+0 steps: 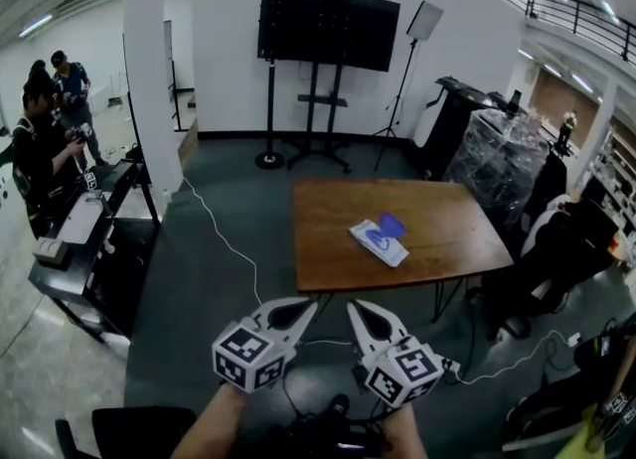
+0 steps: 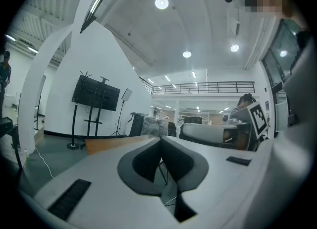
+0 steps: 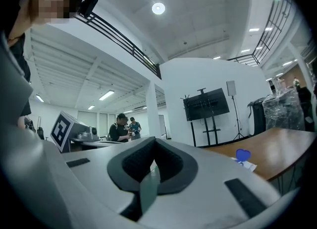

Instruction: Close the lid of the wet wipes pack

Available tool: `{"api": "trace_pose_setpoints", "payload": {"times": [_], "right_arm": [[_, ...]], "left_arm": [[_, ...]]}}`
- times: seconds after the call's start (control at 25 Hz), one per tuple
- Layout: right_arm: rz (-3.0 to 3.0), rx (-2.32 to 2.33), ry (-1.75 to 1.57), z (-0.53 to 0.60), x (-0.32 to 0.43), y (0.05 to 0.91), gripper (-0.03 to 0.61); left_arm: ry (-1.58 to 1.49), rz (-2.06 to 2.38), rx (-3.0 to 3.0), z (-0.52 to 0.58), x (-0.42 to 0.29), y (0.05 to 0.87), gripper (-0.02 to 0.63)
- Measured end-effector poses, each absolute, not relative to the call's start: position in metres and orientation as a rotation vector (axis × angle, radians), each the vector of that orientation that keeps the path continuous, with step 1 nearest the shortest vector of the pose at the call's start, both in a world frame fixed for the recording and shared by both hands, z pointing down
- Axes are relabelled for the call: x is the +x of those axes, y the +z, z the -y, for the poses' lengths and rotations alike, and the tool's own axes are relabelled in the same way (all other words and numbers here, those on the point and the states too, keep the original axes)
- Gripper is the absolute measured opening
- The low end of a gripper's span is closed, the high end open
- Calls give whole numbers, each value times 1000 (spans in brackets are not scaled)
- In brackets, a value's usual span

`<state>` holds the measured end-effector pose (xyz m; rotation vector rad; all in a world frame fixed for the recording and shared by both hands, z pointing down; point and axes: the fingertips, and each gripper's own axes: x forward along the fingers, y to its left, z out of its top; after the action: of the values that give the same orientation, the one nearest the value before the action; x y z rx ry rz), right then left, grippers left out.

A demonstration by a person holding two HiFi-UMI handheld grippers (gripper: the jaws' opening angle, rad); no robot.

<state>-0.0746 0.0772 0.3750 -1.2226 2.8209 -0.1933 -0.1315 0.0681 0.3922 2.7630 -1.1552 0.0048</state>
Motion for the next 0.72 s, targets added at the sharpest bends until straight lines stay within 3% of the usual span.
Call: {"api": "trace_pose_setpoints", "payload": {"times": [0.72], "right_arm": [[-2682,-1471,-309,-4,44,402,8]], "left_arm": [[110,922,2795,12,-21,421,8]]}}
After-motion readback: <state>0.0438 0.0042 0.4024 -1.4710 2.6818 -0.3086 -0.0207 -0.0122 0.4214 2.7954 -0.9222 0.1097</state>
